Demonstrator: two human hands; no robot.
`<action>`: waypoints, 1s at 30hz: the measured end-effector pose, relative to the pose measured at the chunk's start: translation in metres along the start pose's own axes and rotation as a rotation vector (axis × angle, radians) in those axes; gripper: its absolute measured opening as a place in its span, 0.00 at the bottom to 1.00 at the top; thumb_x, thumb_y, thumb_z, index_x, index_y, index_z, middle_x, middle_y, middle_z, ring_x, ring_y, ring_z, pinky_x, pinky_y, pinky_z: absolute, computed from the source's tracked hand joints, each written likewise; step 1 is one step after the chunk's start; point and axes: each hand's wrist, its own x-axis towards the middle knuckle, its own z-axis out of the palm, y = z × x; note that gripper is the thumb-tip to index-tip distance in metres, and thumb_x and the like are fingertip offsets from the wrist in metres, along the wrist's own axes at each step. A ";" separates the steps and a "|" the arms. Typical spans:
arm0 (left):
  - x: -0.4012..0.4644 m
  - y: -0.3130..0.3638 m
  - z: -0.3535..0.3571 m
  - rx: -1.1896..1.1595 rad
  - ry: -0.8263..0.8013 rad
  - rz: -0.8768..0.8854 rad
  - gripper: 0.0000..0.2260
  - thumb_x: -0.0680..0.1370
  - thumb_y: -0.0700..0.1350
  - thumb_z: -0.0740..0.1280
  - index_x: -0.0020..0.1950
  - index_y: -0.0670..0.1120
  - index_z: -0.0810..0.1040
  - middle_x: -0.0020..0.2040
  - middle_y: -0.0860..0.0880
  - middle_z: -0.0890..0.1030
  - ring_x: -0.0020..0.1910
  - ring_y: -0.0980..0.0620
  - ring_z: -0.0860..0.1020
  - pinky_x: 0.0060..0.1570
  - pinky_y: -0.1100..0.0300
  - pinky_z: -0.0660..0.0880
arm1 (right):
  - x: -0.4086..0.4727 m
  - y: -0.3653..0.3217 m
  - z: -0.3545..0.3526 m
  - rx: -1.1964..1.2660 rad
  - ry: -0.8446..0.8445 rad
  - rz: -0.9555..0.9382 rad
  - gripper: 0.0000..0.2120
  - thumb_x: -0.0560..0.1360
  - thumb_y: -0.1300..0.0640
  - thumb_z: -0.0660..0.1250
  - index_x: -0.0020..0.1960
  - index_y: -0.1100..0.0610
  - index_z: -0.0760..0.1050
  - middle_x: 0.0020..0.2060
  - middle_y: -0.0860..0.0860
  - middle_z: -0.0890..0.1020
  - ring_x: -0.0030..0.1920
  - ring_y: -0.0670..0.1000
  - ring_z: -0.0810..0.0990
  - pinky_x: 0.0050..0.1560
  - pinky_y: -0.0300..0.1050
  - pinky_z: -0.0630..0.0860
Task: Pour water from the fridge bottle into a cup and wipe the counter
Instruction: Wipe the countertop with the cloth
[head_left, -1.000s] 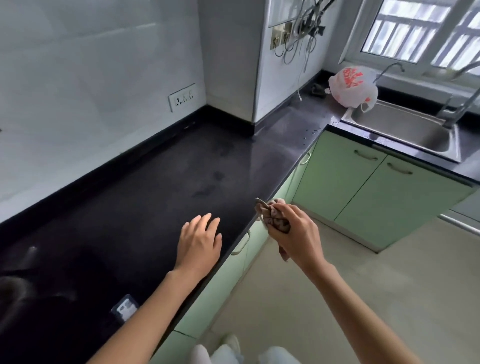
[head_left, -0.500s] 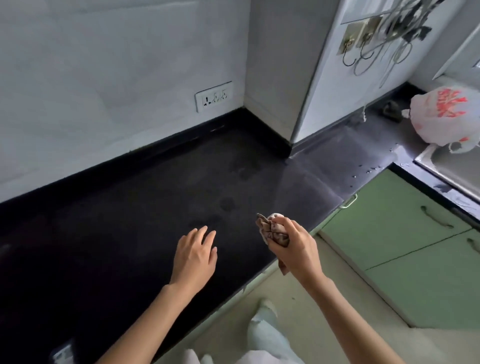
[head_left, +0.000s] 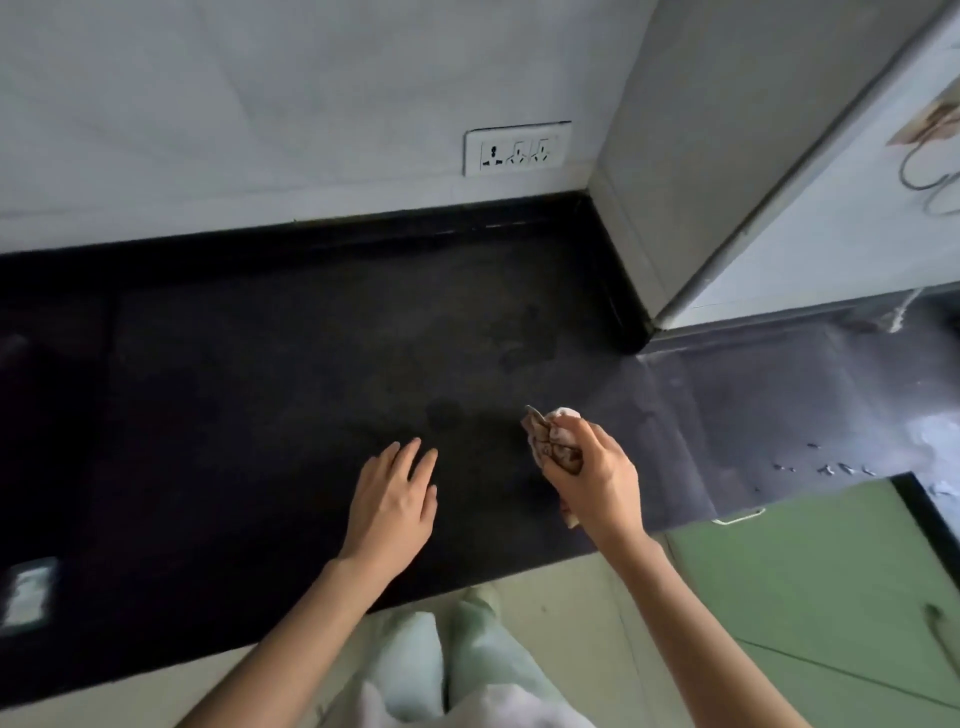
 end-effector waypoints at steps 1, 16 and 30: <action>0.003 0.003 0.002 0.000 -0.002 -0.003 0.20 0.73 0.43 0.72 0.63 0.41 0.78 0.62 0.39 0.78 0.59 0.38 0.78 0.56 0.41 0.76 | 0.006 0.004 0.000 -0.003 0.003 0.011 0.19 0.69 0.50 0.74 0.58 0.46 0.74 0.50 0.44 0.80 0.48 0.51 0.79 0.41 0.47 0.78; 0.059 0.050 0.020 -0.069 -0.003 0.061 0.20 0.76 0.46 0.68 0.67 0.44 0.75 0.67 0.41 0.75 0.66 0.40 0.73 0.63 0.43 0.72 | 0.088 0.063 0.018 -0.082 0.084 0.195 0.23 0.71 0.56 0.73 0.64 0.54 0.74 0.61 0.53 0.77 0.57 0.59 0.76 0.49 0.53 0.75; 0.083 0.072 0.036 0.040 -0.129 -0.081 0.24 0.73 0.47 0.71 0.69 0.45 0.74 0.69 0.42 0.73 0.68 0.41 0.72 0.65 0.40 0.70 | 0.187 0.041 0.064 -0.075 -0.085 -0.011 0.23 0.75 0.52 0.69 0.68 0.55 0.71 0.68 0.56 0.71 0.64 0.59 0.72 0.56 0.52 0.71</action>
